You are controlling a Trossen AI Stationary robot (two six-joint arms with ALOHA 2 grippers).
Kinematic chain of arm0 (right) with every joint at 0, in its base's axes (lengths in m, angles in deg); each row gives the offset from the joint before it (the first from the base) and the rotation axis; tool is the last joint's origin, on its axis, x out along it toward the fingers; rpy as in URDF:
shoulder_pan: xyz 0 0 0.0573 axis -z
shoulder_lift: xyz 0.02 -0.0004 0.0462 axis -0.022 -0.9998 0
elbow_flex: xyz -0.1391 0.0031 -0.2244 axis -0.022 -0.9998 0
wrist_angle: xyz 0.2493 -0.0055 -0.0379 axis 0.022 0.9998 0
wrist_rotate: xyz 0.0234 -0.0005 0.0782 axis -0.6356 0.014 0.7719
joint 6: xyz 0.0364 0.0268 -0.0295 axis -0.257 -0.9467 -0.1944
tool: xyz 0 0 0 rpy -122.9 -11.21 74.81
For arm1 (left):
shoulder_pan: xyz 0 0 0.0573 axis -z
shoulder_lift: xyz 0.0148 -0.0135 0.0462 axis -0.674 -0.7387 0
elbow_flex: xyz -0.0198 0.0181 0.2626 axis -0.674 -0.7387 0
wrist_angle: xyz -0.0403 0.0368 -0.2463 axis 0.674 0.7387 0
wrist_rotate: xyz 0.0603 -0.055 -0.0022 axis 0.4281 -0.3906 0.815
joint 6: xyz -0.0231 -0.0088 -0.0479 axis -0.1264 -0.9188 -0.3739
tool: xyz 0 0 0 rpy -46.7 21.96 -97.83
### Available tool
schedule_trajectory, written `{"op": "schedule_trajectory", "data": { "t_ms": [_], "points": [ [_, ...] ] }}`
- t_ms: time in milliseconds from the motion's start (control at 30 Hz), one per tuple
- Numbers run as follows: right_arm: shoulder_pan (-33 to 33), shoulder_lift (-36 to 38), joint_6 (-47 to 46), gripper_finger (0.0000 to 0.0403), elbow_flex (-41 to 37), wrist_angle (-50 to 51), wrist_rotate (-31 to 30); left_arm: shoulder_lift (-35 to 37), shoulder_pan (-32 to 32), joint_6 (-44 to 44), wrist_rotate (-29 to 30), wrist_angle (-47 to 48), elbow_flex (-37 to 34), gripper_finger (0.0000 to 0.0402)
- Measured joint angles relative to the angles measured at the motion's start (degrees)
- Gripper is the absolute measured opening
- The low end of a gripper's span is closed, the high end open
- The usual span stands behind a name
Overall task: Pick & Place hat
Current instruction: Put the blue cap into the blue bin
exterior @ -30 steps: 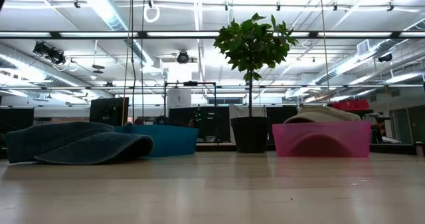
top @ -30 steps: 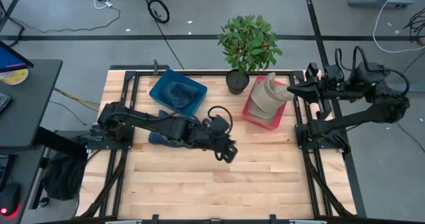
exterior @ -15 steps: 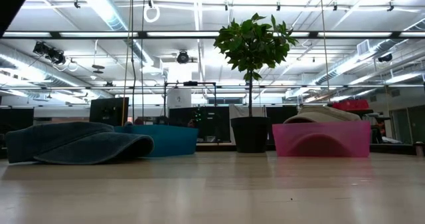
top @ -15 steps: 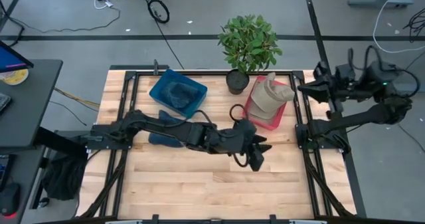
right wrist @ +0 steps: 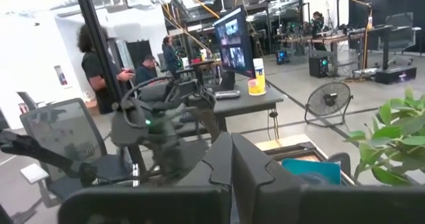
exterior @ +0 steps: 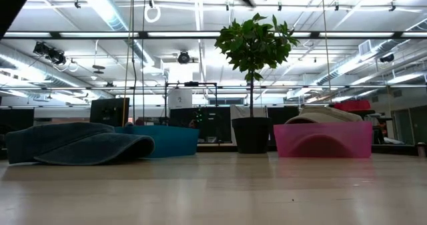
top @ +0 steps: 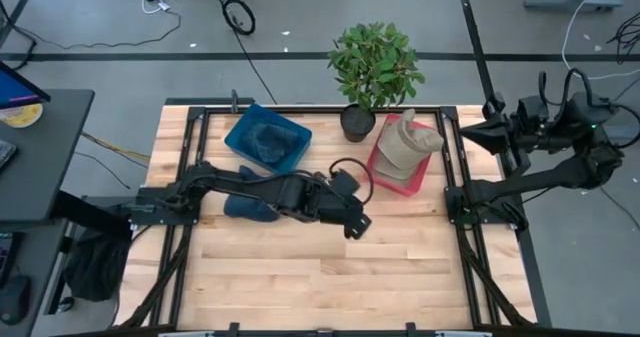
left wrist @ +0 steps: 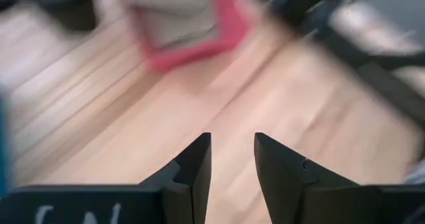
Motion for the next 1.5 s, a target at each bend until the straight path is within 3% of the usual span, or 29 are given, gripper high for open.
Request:
{"op": "schedule_trajectory", "data": {
  "t_ms": [233, 800, 933, 1267, 1500],
  "points": [
    [0.0, -0.9, 1.5, 0.0004, 0.0, 0.7, 0.0, -0.1, -2.1, -5.2, -1.8, 16.5, -0.5, 0.0134],
    [0.0, -4.0, 2.9, 0.0004, 0.0, 1.0, 0.0, -6.0, -4.2, -2.2, -8.3, 22.6, -0.5, 0.0257],
    [0.0, -4.6, 1.9, 0.0004, 0.0, 1.0, 0.0, -7.8, -4.1, -5.4, -8.5, 26.1, -0.8, 0.0261],
    [0.0, -6.5, 1.0, 0.0004, 0.0, 0.5, 0.0, -13.4, -4.6, -4.0, -11.5, 25.5, -2.3, 0.0261],
    [0.0, -7.8, 0.1, 0.0004, 0.0, 0.3, 0.0, -13.4, -4.8, -3.8, -14.1, 25.7, -11.4, 0.0261]
  ]
}}
